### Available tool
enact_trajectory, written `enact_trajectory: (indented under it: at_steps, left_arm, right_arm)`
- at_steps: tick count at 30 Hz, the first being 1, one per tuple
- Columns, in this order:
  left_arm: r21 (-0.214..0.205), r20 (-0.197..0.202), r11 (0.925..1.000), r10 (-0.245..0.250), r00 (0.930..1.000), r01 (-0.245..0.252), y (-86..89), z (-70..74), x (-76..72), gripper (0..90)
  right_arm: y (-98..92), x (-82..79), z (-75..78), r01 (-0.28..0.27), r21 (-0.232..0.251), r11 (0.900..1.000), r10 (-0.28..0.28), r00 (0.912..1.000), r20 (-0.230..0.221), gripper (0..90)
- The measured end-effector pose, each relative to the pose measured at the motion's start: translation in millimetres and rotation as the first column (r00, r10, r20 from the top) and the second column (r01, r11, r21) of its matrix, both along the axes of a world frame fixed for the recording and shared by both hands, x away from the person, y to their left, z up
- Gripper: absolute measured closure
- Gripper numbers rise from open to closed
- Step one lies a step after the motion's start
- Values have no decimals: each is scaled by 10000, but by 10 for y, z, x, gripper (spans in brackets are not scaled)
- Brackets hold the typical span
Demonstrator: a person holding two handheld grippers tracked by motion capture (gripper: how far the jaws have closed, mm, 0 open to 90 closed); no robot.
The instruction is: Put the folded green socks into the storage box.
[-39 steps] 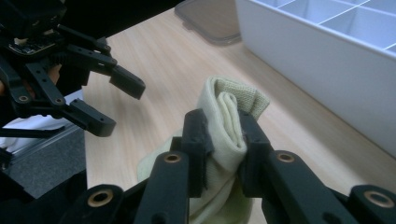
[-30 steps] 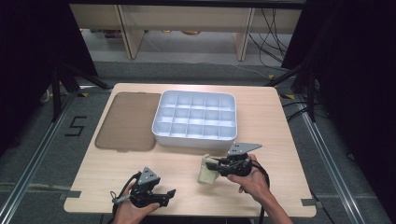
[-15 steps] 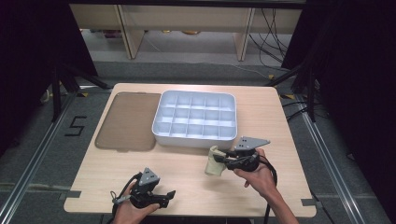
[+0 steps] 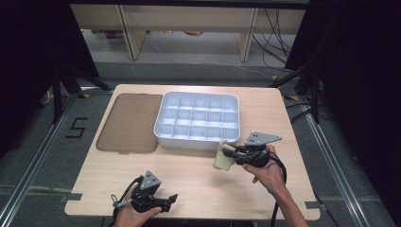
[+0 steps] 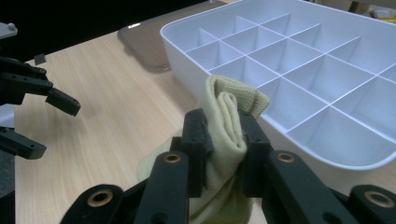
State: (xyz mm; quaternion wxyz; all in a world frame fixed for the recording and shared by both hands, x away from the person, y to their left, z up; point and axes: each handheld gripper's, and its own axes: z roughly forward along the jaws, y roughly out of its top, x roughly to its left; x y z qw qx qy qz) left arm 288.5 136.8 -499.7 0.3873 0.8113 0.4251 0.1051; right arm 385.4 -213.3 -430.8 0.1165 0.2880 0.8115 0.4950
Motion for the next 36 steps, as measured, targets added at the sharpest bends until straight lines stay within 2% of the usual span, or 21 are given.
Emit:
enact_trajectory:
  at_steps: [2,3,5,7,8,9,10,11,12,15,17,18,21,23,24,28,29,30,33,34,36]
  left_arm:
    - [108,-35,9998,-159,9999,159,13,7,9,206]
    - [99,23,9998,-189,9998,189,13,1,13,206]
    - [211,11,9997,-160,9999,159,10,1,10,206]
    - [307,14,9993,-209,9998,209,7,-4,7,207]
    - [299,-163,9993,-236,9996,241,3,-5,7,207]
    - [299,-163,9993,-236,9996,241,3,-5,7,207]
    - [130,-41,9999,52,10000,-51,-19,-25,5,208]
    - [130,-41,9999,52,10000,-51,-19,-25,5,209]
    - [69,-52,10000,28,10000,-28,-17,-24,3,209]
    - [226,-72,9996,-154,9999,155,-2,-12,2,211]
    - [194,-30,9997,-145,9999,145,-6,-12,4,211]
    - [119,-50,9999,36,10000,-36,-16,-24,5,212]
    - [108,-2,9999,72,10000,-72,-15,-27,7,212]
    - [123,6,9999,55,10000,-55,-10,-21,6,212]
    - [126,-10,9999,45,10000,-45,-8,-20,7,212]
    - [151,-33,9999,24,10000,-24,-7,-19,9,212]
    - [165,-26,9999,32,10000,-31,-8,-22,10,213]
    - [171,-88,9999,-24,10000,25,-7,-18,6,213]
    - [422,-70,9988,-261,9996,263,9,-10,11,213]
    - [551,-142,9979,-323,9994,331,18,-9,13,213]
    - [457,-128,9986,-250,9996,256,12,-13,14,213]
  right_arm:
    - [-18,11,6,158,26,9999,-159,9995,276,763]
    - [-42,12,23,135,-117,9998,-133,9997,227,763]
    - [-53,15,28,170,79,9998,-171,9998,130,763]
    - [-65,1,45,338,26,9994,-338,9994,82,763]
    - [-72,9,53,301,19,9995,-301,9994,152,763]
    - [-64,-1,56,315,161,9994,-314,9995,-70,764]
    - [-81,6,75,364,-14,9993,-364,9993,62,764]
    - [-81,6,75,364,-14,9993,-364,9993,62,764]
    - [-77,22,84,381,-17,9993,-379,9979,516,765]
    - [-74,15,106,483,7,9988,-483,9980,398,765]
    - [-81,35,134,584,-51,9983,-578,9954,769,765]
    - [-96,30,163,513,-270,9983,-495,9967,650,765]
    - [-98,38,178,610,-304,9977,-584,9952,785,765]
    - [-107,43,195,611,-318,9976,-590,9962,636,765]
    - [-93,38,188,906,-152,9958,-892,9931,759,765]
    - [-110,78,211,693,-259,9973,-672,9950,745,765]
    - [-118,107,220,617,-396,9973,-568,9918,1147,765]
    - [-113,88,229,857,-390,9956,-823,9932,820,765]
    - [-118,112,233,820,-367,9960,-779,9918,1012,765]
    - [-115,113,239,965,-260,9950,-937,9913,929,765]
    - [-137,142,252,1033,-261,9943,-997,9885,1138,765]
